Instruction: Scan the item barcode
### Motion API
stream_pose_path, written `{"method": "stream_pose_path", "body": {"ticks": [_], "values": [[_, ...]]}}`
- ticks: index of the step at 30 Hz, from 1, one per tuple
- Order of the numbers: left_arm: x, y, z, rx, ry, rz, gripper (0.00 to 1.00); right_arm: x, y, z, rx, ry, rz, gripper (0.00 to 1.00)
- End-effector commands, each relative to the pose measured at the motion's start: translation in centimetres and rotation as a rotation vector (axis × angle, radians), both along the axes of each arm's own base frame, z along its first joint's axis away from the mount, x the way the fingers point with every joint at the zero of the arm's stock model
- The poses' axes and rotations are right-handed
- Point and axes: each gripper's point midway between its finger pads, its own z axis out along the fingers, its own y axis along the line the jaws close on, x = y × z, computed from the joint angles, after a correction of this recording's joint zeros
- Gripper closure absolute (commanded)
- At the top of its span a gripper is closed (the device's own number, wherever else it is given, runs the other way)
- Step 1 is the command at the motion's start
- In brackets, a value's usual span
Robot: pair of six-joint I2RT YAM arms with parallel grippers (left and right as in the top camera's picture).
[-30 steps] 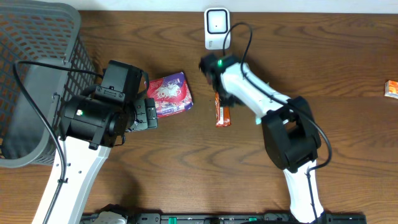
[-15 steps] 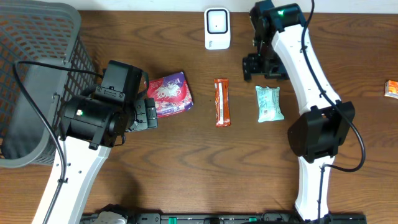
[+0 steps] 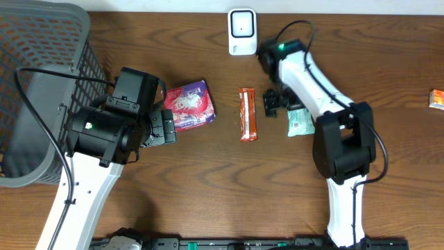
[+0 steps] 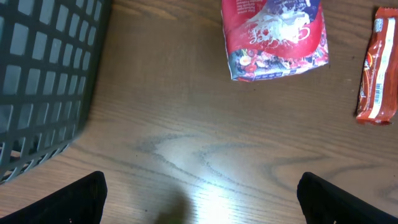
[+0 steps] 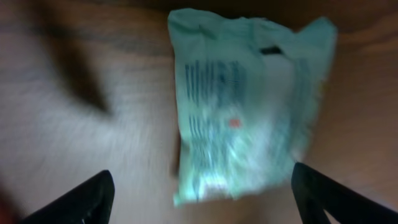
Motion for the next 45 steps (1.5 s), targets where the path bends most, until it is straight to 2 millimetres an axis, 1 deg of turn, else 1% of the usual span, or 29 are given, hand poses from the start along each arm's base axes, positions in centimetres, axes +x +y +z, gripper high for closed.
{"method": "stream_pose_path", "body": {"ticks": [1,6,8,10,11,13,15,16,18,20,21,22,24,26,27,28,31,34,35,36,38,40,41,43,44,45], "values": [[-0.1,0.2,-0.2,0.006,0.008,0.005,0.02,-0.5,-1.3,-1.7,-0.081,-0.029,-0.029,0.16],[-0.1,0.2,-0.2,0.006,0.008,0.005,0.02,-1.6,-1.9,-4.4,-0.088,-0.020,-0.029,0.25],[-0.1,0.2,-0.2,0.006,0.008,0.005,0.02,-2.3,-2.5,-5.5,-0.093,-0.009,-0.036,0.32],[-0.1,0.2,-0.2,0.006,0.008,0.005,0.02,-2.8,-2.5,-6.4,-0.062,0.003,-0.053,0.45],[-0.1,0.2,-0.2,0.006,0.008,0.004,0.02,-2.9,-2.3,-6.8,-0.032,0.011,-0.065,0.55],[-0.1,0.2,-0.2,0.006,0.008,0.005,0.02,-2.9,-1.5,-7.2,0.066,0.039,-0.070,0.68],[-0.1,0.2,-0.2,0.006,0.008,0.004,0.02,-2.4,-0.4,-7.1,0.185,0.059,-0.068,0.85],[-0.1,0.2,-0.2,0.006,0.008,0.004,0.02,-2.0,0.3,-6.8,0.257,0.065,-0.072,0.98],[-0.1,0.2,-0.2,0.006,0.008,0.004,0.02,-1.3,1.6,-6.0,0.402,0.081,-0.069,0.99],[-0.1,0.2,-0.2,0.006,0.008,0.005,0.02,-0.3,3.7,-4.0,0.622,0.095,-0.064,0.99],[-0.1,0.2,-0.2,0.006,0.008,0.005,0.02,0.1,4.8,-2.7,0.743,0.100,-0.058,0.99],[-0.1,0.2,-0.2,0.006,0.008,0.005,0.02,0.6,6.0,-0.9,0.891,0.103,-0.049,0.99],[-0.1,0.2,-0.2,0.006,0.008,0.005,0.02,1.4,7.6,2.5,1.130,0.092,-0.043,0.99],[-0.1,0.2,-0.2,0.006,0.008,0.005,0.02,2.3,8.4,5.4,1.325,0.059,-0.027,0.99],[-0.1,0.2,-0.2,0.006,0.008,0.005,0.02,2.8,8.3,6.5,1.398,0.034,-0.021,0.99],[-0.1,0.2,-0.2,0.006,0.008,0.004,0.02,3.2,8.0,6.9,1.429,0.017,-0.026,0.99],[-0.1,0.2,-0.2,0.006,0.008,0.005,0.02,3.6,7.0,6.5,1.456,-0.008,-0.049,0.99],[-0.1,0.2,-0.2,0.006,0.008,0.005,0.02,2.9,7.4,5.6,1.563,-0.004,-0.071,0.99],[-0.1,0.2,-0.2,0.006,0.008,0.004,0.02,2.5,7.5,5.1,1.584,-0.001,-0.077,0.99],[-0.1,0.2,-0.2,0.006,0.008,0.005,0.02,2.0,7.5,4.1,1.578,0.005,-0.090,0.98],[-0.1,0.2,-0.2,0.006,0.008,0.005,0.02,1.2,7.0,2.1,1.544,0.020,-0.132,0.93],[-0.1,0.2,-0.2,0.006,0.008,0.005,0.02,0.6,5.8,0.0,1.461,0.035,-0.185,0.90],[-0.1,0.2,-0.2,0.006,0.008,0.004,0.02,0.4,4.8,-1.1,1.393,0.037,-0.207,0.84],[-0.1,0.2,-0.2,0.006,0.008,0.005,0.02,0.1,2.4,-3.2,1.223,0.052,-0.278,0.78],[-0.1,0.2,-0.2,0.006,0.008,0.005,0.02,0.0,0.5,-3.9,1.118,0.059,-0.322,0.71],[-0.1,0.2,-0.2,0.006,0.008,0.004,0.02,0.0,-0.2,-3.9,1.088,0.059,-0.330,0.65]]}}
